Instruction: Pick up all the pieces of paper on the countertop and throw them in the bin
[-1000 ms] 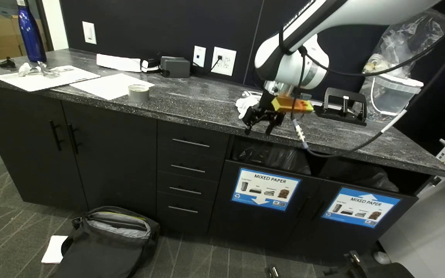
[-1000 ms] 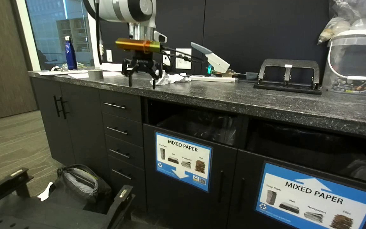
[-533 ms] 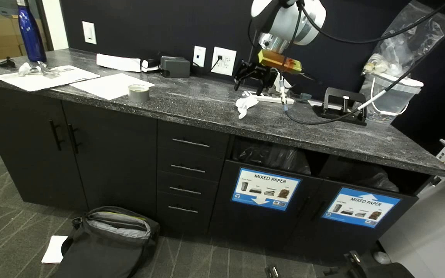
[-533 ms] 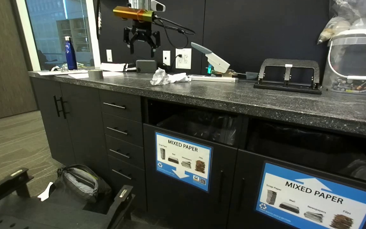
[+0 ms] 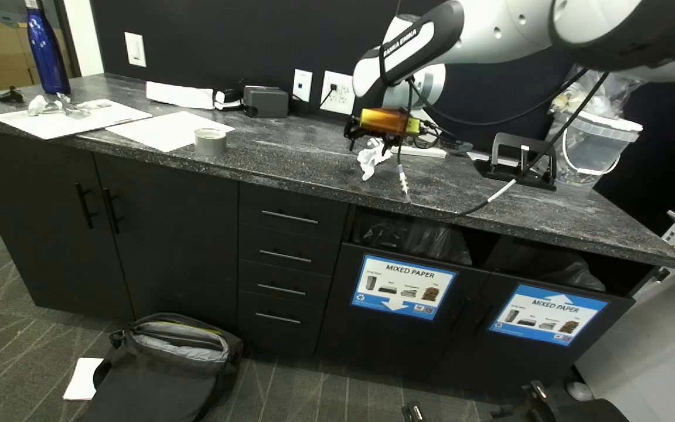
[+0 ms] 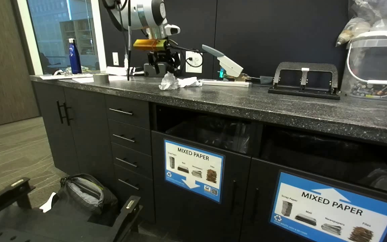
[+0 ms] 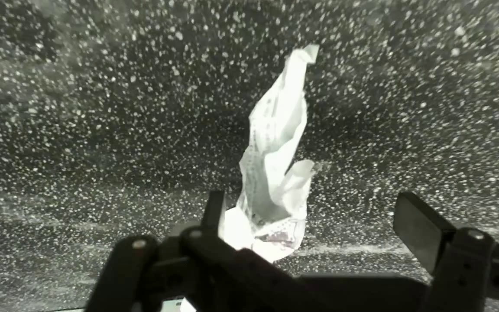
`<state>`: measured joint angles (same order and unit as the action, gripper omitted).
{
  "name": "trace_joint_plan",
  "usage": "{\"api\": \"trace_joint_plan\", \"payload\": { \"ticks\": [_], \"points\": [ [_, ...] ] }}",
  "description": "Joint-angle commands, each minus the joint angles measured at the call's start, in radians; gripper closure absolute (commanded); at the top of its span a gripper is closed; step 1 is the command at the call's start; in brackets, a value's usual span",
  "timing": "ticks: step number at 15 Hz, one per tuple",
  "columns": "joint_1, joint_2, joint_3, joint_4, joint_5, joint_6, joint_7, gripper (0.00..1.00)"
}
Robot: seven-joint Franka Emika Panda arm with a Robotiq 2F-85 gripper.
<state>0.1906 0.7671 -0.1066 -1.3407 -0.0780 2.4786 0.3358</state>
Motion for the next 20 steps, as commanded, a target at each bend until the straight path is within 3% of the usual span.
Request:
{"api": "trace_joint_plan", "payload": {
  "ticks": [1,4,5,6,14,17,20],
  "points": [
    [0.051,0.177,-0.090,0.243,-0.090,-0.032,0.108,0.00],
    [0.054,0.254,-0.114,0.354,-0.120,-0.160,0.108,0.00],
    [0.046,0.274,-0.105,0.385,-0.120,-0.203,0.094,0.25],
    [0.035,0.284,-0.092,0.414,-0.113,-0.251,0.077,0.26],
    [0.020,0.356,-0.059,0.564,-0.112,-0.420,0.023,0.89],
    [0.002,0.342,-0.028,0.534,-0.103,-0.425,-0.064,0.95],
    [-0.034,0.257,0.021,0.389,-0.045,-0.444,-0.177,0.91]
  ]
}}
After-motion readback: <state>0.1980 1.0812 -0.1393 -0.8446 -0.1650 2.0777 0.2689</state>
